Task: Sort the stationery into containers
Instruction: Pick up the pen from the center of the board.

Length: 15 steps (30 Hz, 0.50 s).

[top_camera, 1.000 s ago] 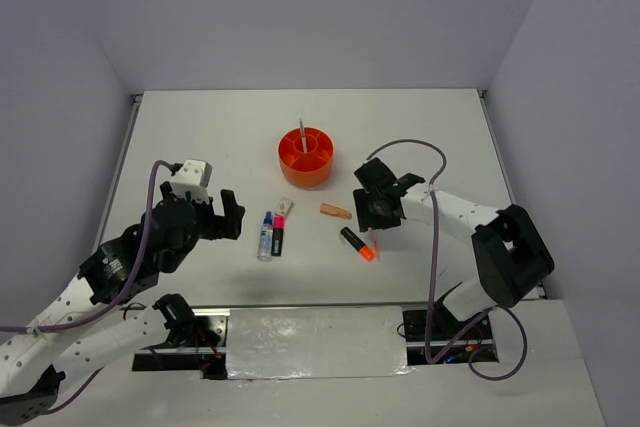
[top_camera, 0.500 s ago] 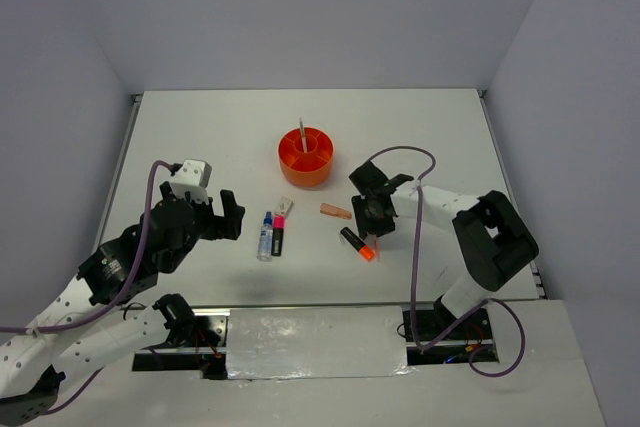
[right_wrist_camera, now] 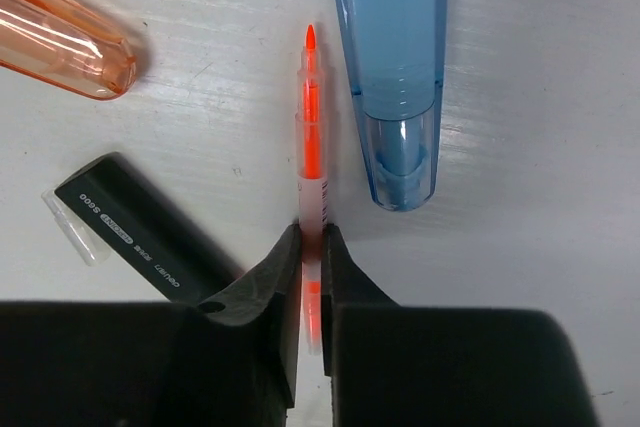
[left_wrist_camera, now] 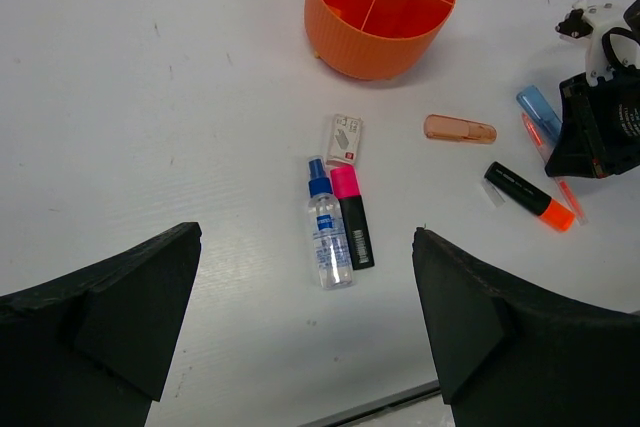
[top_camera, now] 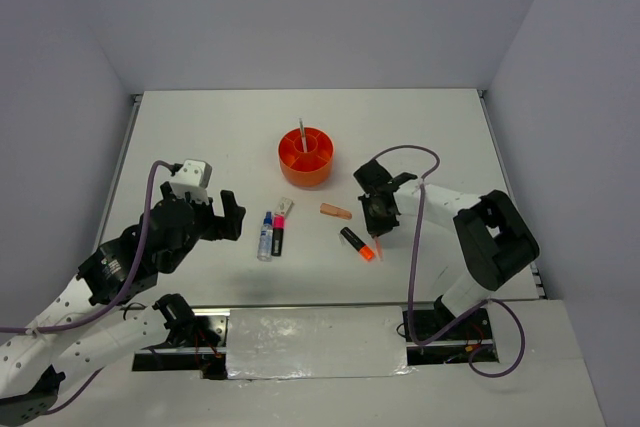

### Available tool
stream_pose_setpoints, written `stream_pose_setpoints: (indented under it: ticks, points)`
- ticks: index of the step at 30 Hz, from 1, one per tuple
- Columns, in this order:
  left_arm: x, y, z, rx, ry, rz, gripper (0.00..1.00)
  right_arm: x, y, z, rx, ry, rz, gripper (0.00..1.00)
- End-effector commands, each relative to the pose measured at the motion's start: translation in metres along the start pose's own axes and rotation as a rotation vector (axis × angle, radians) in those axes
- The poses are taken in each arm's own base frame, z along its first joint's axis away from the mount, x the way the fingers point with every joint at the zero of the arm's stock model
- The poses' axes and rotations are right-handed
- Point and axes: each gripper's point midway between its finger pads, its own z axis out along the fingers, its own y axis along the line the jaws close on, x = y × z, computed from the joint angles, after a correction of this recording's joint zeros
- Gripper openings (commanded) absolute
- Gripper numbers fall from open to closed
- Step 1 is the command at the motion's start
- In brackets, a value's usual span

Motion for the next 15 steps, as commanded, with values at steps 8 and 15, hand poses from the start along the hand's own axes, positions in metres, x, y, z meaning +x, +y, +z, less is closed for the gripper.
stream_pose_setpoints:
  ticks: [8, 15]
  points:
    - [-0.001, -0.02, 0.003, 0.08, 0.012, -0.063, 0.99, -0.026, 0.012, -0.017, -0.058, -0.1, 0.023, 0.0]
    - [0.067, -0.086, 0.047, 0.181, 0.271, -0.272, 0.99, -0.062, 0.011, -0.115, -0.135, -0.357, 0.062, 0.0]
